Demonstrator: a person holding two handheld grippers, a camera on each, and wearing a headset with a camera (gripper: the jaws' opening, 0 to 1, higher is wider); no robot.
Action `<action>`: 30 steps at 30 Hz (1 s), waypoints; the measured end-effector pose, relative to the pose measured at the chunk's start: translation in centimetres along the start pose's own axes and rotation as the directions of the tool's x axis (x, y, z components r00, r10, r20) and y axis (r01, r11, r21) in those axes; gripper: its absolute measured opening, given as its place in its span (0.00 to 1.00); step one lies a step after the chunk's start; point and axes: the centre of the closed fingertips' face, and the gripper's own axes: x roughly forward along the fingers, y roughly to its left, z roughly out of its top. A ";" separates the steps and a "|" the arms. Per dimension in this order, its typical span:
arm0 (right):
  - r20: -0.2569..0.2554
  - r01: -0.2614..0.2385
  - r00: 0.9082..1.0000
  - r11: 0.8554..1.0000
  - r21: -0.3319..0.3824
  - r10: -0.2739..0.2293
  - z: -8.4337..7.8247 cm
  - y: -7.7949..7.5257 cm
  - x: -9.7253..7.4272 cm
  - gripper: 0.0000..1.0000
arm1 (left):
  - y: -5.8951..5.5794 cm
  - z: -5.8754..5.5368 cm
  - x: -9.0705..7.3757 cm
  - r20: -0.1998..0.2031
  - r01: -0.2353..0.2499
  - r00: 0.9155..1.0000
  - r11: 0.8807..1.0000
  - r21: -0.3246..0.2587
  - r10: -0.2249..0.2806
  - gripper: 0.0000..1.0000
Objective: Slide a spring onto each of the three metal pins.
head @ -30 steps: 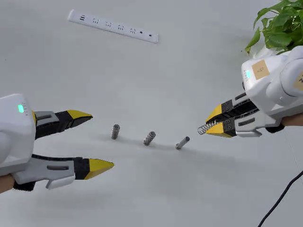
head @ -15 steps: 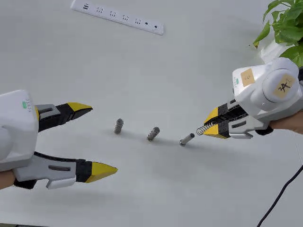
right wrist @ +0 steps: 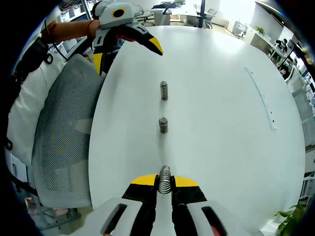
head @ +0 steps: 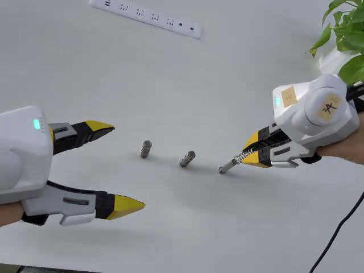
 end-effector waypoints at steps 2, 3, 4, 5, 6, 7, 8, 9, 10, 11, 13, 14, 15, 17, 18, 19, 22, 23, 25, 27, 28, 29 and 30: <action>-0.004 -0.004 1.000 1.000 -0.001 0.004 -0.2 -0.2 0.2 0.07 | 0.0 0.0 0.0 0.002 0.002 1.000 1.000 -0.002 -0.002 0.81; -0.007 -0.005 1.000 1.000 -0.004 0.005 -0.2 -0.2 0.2 0.07 | 0.0 0.0 0.0 0.003 0.002 1.000 1.000 -0.004 -0.002 0.81; -0.009 -0.004 1.000 1.000 -0.005 0.003 -0.2 -0.2 0.3 0.07 | 0.0 0.0 0.1 0.004 0.003 1.000 1.000 -0.004 -0.003 0.81; -0.010 -0.005 1.000 1.000 -0.005 0.005 -0.3 -0.3 0.3 0.07 | 0.0 0.0 0.1 0.004 0.004 1.000 1.000 -0.005 -0.004 0.81; -0.011 -0.006 1.000 1.000 -0.004 0.005 -0.4 -0.4 0.4 0.07 | 0.1 0.1 0.1 0.005 0.004 1.000 1.000 -0.005 -0.004 0.81; -0.011 -0.006 1.000 1.000 -0.004 0.006 -0.4 -0.4 0.5 0.07 | 0.1 0.1 0.1 0.005 0.005 1.000 1.000 -0.005 -0.005 0.81; -0.011 -0.008 1.000 1.000 -0.003 0.008 -0.4 -0.4 0.5 0.07 | 0.0 0.0 0.1 0.005 0.006 1.000 1.000 -0.006 -0.006 0.81; -0.011 -0.009 1.000 1.000 -0.003 0.009 -0.4 -0.4 0.5 0.07 | 0.0 0.0 0.2 0.005 0.006 1.000 1.000 -0.007 -0.006 0.81; -0.012 -0.009 1.000 1.000 -0.003 0.009 -0.4 -0.4 0.6 0.07 | 0.0 0.0 0.2 0.005 0.006 1.000 1.000 -0.007 -0.006 0.81; -0.013 -0.010 1.000 1.000 -0.002 0.010 -0.5 -0.4 0.6 0.07 | 0.0 0.0 0.2 0.006 0.007 1.000 1.000 -0.007 -0.007 0.81; -0.014 -0.012 1.000 1.000 -0.002 0.012 -0.5 -0.4 0.7 0.07 | 0.0 0.1 0.2 0.009 0.008 1.000 1.000 -0.010 -0.007 0.81; -0.013 -0.013 1.000 1.000 -0.002 0.013 -0.5 -0.4 0.7 0.07 | 0.0 0.1 0.2 0.010 0.008 1.000 1.000 -0.011 -0.008 0.81; -0.013 -0.013 1.000 1.000 0.000 0.013 -0.5 -0.4 0.8 0.07 | 0.0 0.0 0.2 0.009 0.008 1.000 1.000 -0.011 -0.008 0.81; -0.012 -0.013 1.000 1.000 -0.001 0.013 -0.5 -0.4 0.8 0.07 | -0.1 0.0 0.3 0.008 0.010 1.000 1.000 -0.012 -0.010 0.82; -0.013 -0.014 1.000 1.000 -0.001 0.014 -0.5 -0.4 0.8 0.07 | -0.1 0.0 0.3 0.009 0.011 1.000 1.000 -0.013 -0.011 0.82; -0.013 -0.015 1.000 1.000 -0.001 0.015 -0.5 -0.4 0.9 0.07 | -0.1 0.0 0.3 0.010 0.012 1.000 1.000 -0.013 -0.012 0.82; -0.013 -0.016 1.000 1.000 0.000 0.016 -0.5 -0.5 1.0 0.07 | -0.1 0.0 0.3 0.010 0.013 1.000 1.000 -0.014 -0.013 0.82; -0.015 -0.016 1.000 1.000 -0.002 0.016 -0.5 -0.5 1.1 0.07 | -0.1 0.0 0.3 0.011 0.013 1.000 1.000 -0.015 -0.013 0.82; -0.017 -0.018 1.000 1.000 -0.003 0.018 -0.5 -0.5 1.2 0.07 | -0.2 0.0 0.3 0.011 0.016 1.000 1.000 -0.015 -0.016 0.82; -0.018 -0.018 1.000 1.000 -0.003 0.018 -0.5 -0.5 1.3 0.07 | -0.2 -0.1 0.3 0.010 0.017 1.000 1.000 -0.015 -0.017 0.82; -0.018 -0.018 1.000 1.000 -0.004 0.018 -0.5 -0.6 1.3 0.07 | -0.2 -0.1 0.3 0.010 0.017 1.000 1.000 -0.014 -0.017 0.82; -0.018 -0.019 1.000 1.000 -0.003 0.019 -0.5 -0.6 1.4 0.07 | -0.2 -0.1 0.3 0.009 0.018 1.000 1.000 -0.016 -0.018 0.82; -0.019 -0.020 1.000 1.000 -0.002 0.020 -0.5 -0.7 1.6 0.07 | -0.2 -0.1 0.3 0.009 0.019 1.000 1.000 -0.018 -0.019 0.82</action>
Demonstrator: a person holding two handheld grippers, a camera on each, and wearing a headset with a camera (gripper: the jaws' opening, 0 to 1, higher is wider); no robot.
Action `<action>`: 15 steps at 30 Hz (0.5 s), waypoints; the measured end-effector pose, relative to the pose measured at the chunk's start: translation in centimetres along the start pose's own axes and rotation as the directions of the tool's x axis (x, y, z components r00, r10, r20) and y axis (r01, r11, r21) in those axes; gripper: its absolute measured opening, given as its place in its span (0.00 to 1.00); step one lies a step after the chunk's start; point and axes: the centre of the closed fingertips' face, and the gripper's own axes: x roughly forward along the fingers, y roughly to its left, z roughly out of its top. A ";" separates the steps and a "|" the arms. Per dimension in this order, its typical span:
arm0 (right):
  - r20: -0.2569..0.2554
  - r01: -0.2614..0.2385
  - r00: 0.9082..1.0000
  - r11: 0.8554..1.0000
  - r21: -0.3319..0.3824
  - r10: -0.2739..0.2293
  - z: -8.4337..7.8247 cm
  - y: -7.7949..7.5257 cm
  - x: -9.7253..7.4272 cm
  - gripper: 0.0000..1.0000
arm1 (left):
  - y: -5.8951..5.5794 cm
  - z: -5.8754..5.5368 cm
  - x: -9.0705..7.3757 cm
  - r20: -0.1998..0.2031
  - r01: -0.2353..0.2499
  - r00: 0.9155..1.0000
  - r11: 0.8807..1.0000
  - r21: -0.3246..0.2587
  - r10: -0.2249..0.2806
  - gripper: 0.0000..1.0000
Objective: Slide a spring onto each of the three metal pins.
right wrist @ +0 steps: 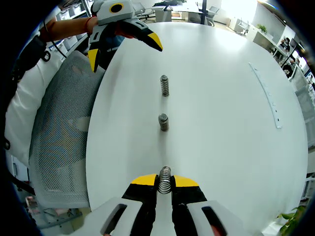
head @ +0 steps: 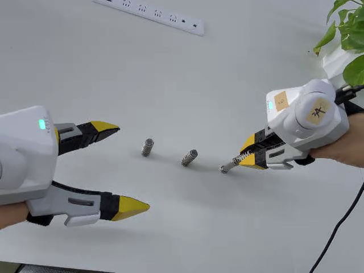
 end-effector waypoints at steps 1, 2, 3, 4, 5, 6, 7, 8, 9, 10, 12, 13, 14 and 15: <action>-0.002 -0.001 1.000 1.000 -0.001 0.001 0.0 0.0 0.1 0.07 | 0.0 0.0 0.0 0.000 0.000 1.000 1.000 -0.001 0.000 0.82; -0.003 -0.003 1.000 1.000 -0.002 0.003 0.0 0.1 0.2 0.07 | 0.0 0.0 0.0 -0.001 0.000 1.000 1.000 -0.001 0.000 0.82; -0.005 -0.004 1.000 1.000 -0.002 0.004 0.0 0.1 0.3 0.07 | 0.0 -0.1 0.0 -0.003 0.002 1.000 1.000 -0.002 -0.002 0.81; -0.004 -0.005 1.000 1.000 -0.001 0.005 0.0 0.2 0.3 0.07 | 0.0 -0.1 0.1 -0.003 0.003 1.000 1.000 -0.002 -0.003 0.81; -0.004 -0.006 1.000 1.000 -0.001 0.006 0.1 0.2 0.4 0.07 | -0.1 -0.1 0.1 -0.002 0.004 1.000 1.000 -0.002 -0.004 0.81; -0.005 -0.006 1.000 1.000 -0.001 0.006 0.1 0.2 0.4 0.07 | -0.1 -0.1 0.1 -0.002 0.004 1.000 1.000 -0.002 -0.004 0.81; -0.005 -0.005 1.000 1.000 0.000 0.005 0.1 0.2 0.5 0.07 | -0.1 -0.1 0.1 -0.001 0.005 1.000 1.000 -0.003 -0.005 0.81; -0.004 -0.007 1.000 1.000 0.001 0.007 0.1 0.2 0.6 0.07 | -0.1 -0.1 0.1 0.000 0.006 1.000 1.000 -0.004 -0.006 0.81; -0.004 -0.005 1.000 1.000 0.000 0.005 0.1 0.2 0.7 0.07 | -0.1 -0.1 0.1 0.000 0.006 1.000 1.000 -0.004 -0.006 0.81; -0.002 -0.003 1.000 1.000 -0.002 0.003 0.2 0.2 0.7 0.07 | -0.1 -0.1 0.1 0.000 0.006 1.000 1.000 -0.005 -0.006 0.81; 0.004 0.000 1.000 1.000 0.003 0.000 0.3 0.1 0.9 0.07 | -0.1 -0.1 0.2 0.001 0.008 1.000 1.000 -0.005 -0.008 0.81; 0.003 0.003 1.000 1.000 -0.003 -0.003 0.3 0.1 1.1 0.07 | -0.1 -0.1 0.2 0.001 0.009 1.000 1.000 -0.007 -0.009 0.81; 0.001 0.001 1.000 1.000 -0.002 -0.001 0.2 0.1 1.3 0.07 | -0.2 -0.2 0.2 0.000 0.010 1.000 1.000 -0.008 -0.010 0.81; 0.000 -0.003 1.000 1.000 -0.004 0.003 0.2 0.2 1.3 0.07 | -0.2 -0.2 0.2 0.000 0.011 1.000 1.000 -0.008 -0.011 0.81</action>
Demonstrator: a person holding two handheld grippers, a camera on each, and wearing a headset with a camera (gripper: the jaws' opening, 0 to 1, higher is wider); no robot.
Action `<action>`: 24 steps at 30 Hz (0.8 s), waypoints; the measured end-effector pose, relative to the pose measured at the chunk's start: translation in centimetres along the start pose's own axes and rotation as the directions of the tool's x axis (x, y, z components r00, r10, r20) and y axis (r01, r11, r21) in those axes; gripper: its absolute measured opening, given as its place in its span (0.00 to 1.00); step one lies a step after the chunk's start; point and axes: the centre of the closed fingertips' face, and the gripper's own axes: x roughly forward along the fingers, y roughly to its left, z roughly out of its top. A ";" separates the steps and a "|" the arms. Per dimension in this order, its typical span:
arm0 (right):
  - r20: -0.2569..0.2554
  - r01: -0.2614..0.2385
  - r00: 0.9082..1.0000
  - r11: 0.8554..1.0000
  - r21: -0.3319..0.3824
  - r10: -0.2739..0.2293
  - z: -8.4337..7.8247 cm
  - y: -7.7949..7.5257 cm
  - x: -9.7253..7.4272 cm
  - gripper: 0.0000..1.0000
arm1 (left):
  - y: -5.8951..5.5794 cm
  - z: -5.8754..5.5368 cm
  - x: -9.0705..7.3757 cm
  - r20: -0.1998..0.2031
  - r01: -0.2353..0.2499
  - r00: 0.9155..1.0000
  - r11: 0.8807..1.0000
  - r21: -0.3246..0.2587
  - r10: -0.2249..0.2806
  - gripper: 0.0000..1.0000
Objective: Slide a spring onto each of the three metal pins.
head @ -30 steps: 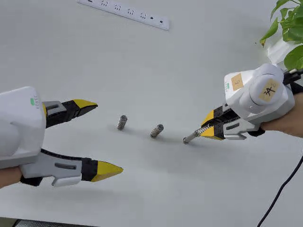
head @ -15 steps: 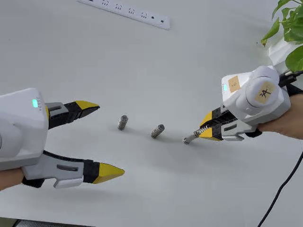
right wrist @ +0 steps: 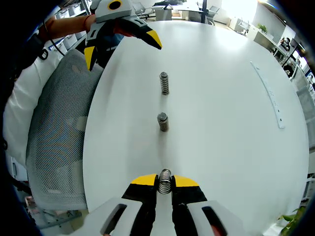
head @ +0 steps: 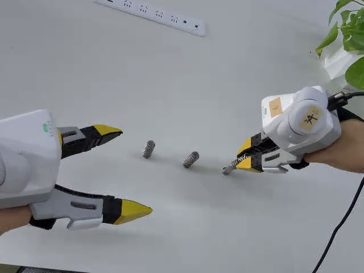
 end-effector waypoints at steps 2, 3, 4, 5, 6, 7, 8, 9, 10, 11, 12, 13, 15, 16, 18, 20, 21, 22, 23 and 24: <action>-0.002 0.000 1.000 1.000 -0.002 0.000 0.0 0.0 0.1 0.07 | 0.0 0.0 0.0 0.001 0.001 1.000 1.000 -0.001 -0.001 0.81; -0.004 0.000 1.000 1.000 -0.002 0.000 -0.1 0.0 0.1 0.07 | 0.0 0.0 0.0 0.002 0.000 1.000 1.000 -0.004 0.000 0.81; -0.002 -0.001 1.000 1.000 -0.001 0.001 -0.1 0.0 0.2 0.07 | 0.0 0.0 0.0 0.004 0.000 1.000 1.000 -0.005 0.000 0.81; 0.001 -0.002 1.000 1.000 0.004 0.002 -0.1 -0.1 0.2 0.07 | 0.0 0.0 0.0 0.004 0.000 1.000 1.000 -0.007 0.000 0.81; 0.001 -0.002 1.000 1.000 0.007 0.002 -0.2 -0.1 0.2 0.07 | 0.0 0.0 0.1 0.002 -0.001 1.000 1.000 -0.006 0.001 0.81; 0.001 -0.001 1.000 1.000 0.005 0.001 -0.2 -0.1 0.3 0.07 | 0.0 0.0 0.1 0.002 -0.001 1.000 1.000 -0.005 0.001 0.81; 0.000 -0.001 1.000 1.000 0.005 0.001 -0.3 -0.1 0.3 0.07 | 0.0 0.0 0.0 0.004 -0.002 1.000 1.000 -0.007 0.002 0.81; 0.000 -0.002 1.000 1.000 0.006 0.002 -0.3 -0.1 0.3 0.07 | 0.0 0.0 0.0 0.006 -0.002 1.000 1.000 -0.009 0.002 0.81; 0.003 -0.003 1.000 1.000 0.004 0.003 -0.2 -0.1 0.4 0.07 | 0.1 0.0 0.0 0.007 -0.003 1.000 1.000 -0.010 0.003 0.81; 0.004 -0.002 1.000 1.000 0.004 0.002 -0.2 -0.1 0.4 0.07 | 0.1 0.0 0.0 0.006 -0.003 1.000 1.000 -0.011 0.003 0.80; 0.004 0.000 1.000 1.000 0.004 0.000 -0.3 -0.1 0.5 0.07 | 0.1 0.0 0.0 0.006 -0.003 1.000 1.000 -0.012 0.003 0.80; 0.004 0.002 1.000 1.000 0.003 -0.002 -0.4 -0.1 0.6 0.07 | 0.1 0.0 0.1 0.006 -0.003 1.000 1.000 -0.012 0.003 0.80; 0.006 0.007 1.000 1.000 0.002 -0.007 -0.5 -0.1 0.8 0.07 | 0.1 0.0 0.1 0.008 -0.002 1.000 1.000 -0.013 0.002 0.80; 0.008 0.009 1.000 1.000 0.002 -0.009 -0.5 -0.1 0.8 0.07 | 0.1 0.0 0.1 0.008 -0.002 1.000 1.000 -0.013 0.002 0.80; 0.015 0.016 1.000 1.000 0.002 -0.016 -0.5 -0.1 1.1 0.07 | 0.0 0.0 0.1 0.008 -0.003 1.000 1.000 -0.012 0.003 0.80; 0.019 0.021 1.000 1.000 0.003 -0.021 -0.6 -0.1 1.3 0.07 | 0.0 0.0 0.1 0.007 -0.003 1.000 1.000 -0.013 0.003 0.80; 0.021 0.024 0.999 1.000 0.002 -0.024 -0.6 -0.1 1.4 0.07 | 0.0 0.0 0.1 0.007 -0.003 1.000 1.000 -0.013 0.003 0.80; 0.024 0.027 0.999 1.000 0.002 -0.027 -0.7 -0.1 1.5 0.07 | 0.0 0.0 0.1 0.006 -0.003 1.000 1.000 -0.014 0.003 0.80; 0.027 0.030 0.999 1.000 0.004 -0.030 -0.7 -0.1 1.7 0.07 | 0.0 0.0 0.1 0.007 -0.003 1.000 1.000 -0.013 0.003 0.80; 0.030 0.032 0.999 0.999 0.005 -0.033 -0.7 -0.1 1.7 0.07 | 0.0 0.0 0.1 0.007 -0.002 1.000 1.000 -0.013 0.003 0.80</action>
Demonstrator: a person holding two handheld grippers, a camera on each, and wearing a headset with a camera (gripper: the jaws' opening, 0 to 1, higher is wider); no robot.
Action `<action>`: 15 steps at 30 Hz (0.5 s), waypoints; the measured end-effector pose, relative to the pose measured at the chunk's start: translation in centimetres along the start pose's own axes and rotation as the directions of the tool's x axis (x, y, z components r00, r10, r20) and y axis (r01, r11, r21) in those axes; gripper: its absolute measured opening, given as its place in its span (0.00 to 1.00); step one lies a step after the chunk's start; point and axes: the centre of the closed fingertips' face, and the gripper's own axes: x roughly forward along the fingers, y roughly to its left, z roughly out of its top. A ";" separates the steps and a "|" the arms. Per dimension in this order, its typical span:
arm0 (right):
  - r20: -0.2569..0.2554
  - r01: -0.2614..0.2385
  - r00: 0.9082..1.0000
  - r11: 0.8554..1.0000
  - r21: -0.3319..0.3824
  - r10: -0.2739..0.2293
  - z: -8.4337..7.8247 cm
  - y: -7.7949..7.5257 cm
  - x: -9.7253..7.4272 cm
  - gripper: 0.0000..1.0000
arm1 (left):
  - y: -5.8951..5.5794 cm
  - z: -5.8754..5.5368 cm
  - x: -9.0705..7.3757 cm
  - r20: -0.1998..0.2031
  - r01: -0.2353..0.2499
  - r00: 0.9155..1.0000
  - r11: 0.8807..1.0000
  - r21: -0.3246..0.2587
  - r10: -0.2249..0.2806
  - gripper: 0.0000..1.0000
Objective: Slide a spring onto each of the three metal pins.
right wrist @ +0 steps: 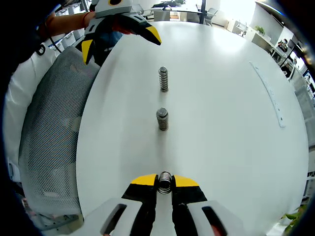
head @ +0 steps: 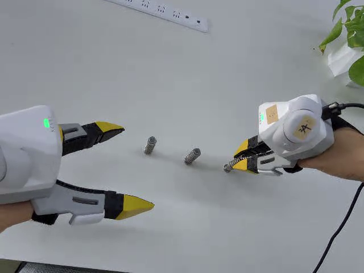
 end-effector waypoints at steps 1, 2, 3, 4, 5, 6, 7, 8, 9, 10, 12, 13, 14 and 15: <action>0.004 0.006 1.000 1.000 0.003 -0.006 0.1 0.0 0.1 0.07 | 0.0 0.0 0.0 0.000 0.000 1.000 1.000 0.000 0.000 0.80; 0.008 0.008 1.000 1.000 0.005 -0.008 0.1 0.0 0.2 0.07 | 0.0 0.0 0.0 0.000 0.000 1.000 1.000 0.000 0.000 0.80; 0.009 0.010 1.000 1.000 0.006 -0.010 0.1 0.1 0.3 0.07 | 0.0 0.0 0.0 0.000 0.000 1.000 1.000 0.000 0.000 0.80; 0.011 0.016 1.000 1.000 0.005 -0.016 0.0 0.1 0.5 0.07 | 0.0 0.0 0.0 0.000 0.001 1.000 1.000 0.000 -0.001 0.80; 0.011 0.019 1.000 1.000 0.003 -0.019 -0.1 0.0 0.7 0.07 | -0.1 0.0 0.0 0.000 0.001 1.000 1.000 0.000 -0.001 0.80; 0.009 0.021 1.000 1.000 0.003 -0.021 -0.2 0.0 0.8 0.07 | -0.1 0.0 0.1 0.000 0.002 1.000 1.000 0.000 -0.002 0.80; 0.009 0.021 1.000 1.000 0.003 -0.021 -0.2 0.0 0.9 0.07 | -0.1 0.0 0.1 0.000 0.001 1.000 1.000 0.000 -0.001 0.80; 0.011 0.025 1.000 1.000 0.004 -0.025 -0.3 -0.1 1.0 0.08 | -0.1 0.0 0.1 0.000 0.001 1.000 1.000 0.000 -0.001 0.80; 0.013 0.027 1.000 1.000 0.006 -0.027 -0.3 -0.1 1.0 0.08 | -0.1 0.0 0.1 -0.001 0.001 1.000 1.000 0.000 -0.001 0.80; 0.014 0.026 1.000 1.000 0.009 -0.026 -0.3 -0.1 1.0 0.08 | -0.1 0.0 0.1 -0.002 0.001 1.000 1.000 0.000 -0.001 0.80; 0.016 0.026 1.000 1.000 0.016 -0.026 -0.3 -0.2 1.1 0.08 | 0.0 -0.1 0.1 -0.005 0.001 1.000 1.000 0.001 -0.001 0.80; 0.016 0.026 1.000 1.000 0.017 -0.027 -0.3 -0.2 1.2 0.08 | 0.0 -0.1 0.1 -0.006 0.001 1.000 1.000 0.001 -0.001 0.80; 0.017 0.025 1.000 0.999 0.020 -0.025 -0.3 -0.2 1.2 0.08 | 0.0 -0.2 0.1 -0.008 0.001 1.000 1.000 0.002 -0.001 0.80; 0.017 0.025 1.000 0.999 0.022 -0.025 -0.3 -0.2 1.3 0.08 | 0.0 -0.2 0.1 -0.008 0.000 1.000 1.000 0.003 0.000 0.80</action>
